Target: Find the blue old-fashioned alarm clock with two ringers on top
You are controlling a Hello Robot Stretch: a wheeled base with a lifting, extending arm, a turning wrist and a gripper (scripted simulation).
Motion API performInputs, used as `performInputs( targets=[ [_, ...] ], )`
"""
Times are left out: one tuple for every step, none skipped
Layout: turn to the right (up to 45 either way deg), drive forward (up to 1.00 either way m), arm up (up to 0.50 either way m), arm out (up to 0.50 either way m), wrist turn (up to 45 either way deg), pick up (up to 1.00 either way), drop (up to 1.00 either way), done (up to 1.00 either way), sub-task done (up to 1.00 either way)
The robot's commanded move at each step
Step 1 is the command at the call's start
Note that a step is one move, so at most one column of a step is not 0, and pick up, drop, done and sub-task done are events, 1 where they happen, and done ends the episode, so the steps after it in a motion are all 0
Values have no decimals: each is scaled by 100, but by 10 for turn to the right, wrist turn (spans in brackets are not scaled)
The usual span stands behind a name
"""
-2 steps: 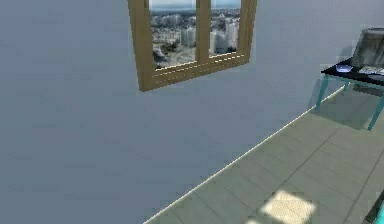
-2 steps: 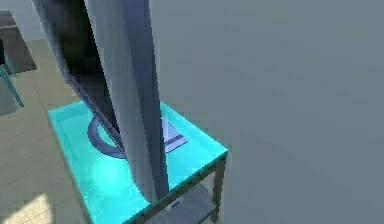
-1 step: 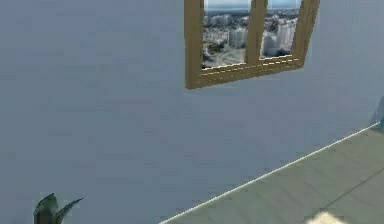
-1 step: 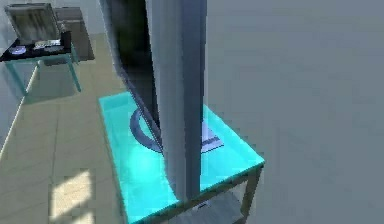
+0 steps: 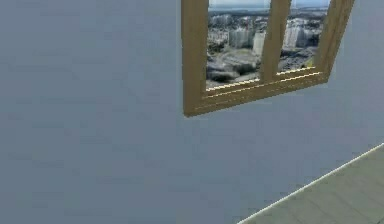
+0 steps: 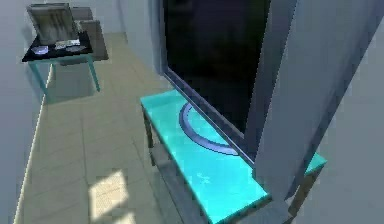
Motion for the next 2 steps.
performInputs(
  targets=[
    [450,0,0,0,0,0,0,0,0],
    [180,0,0,0,0,0,0,0,0]
  ],
)
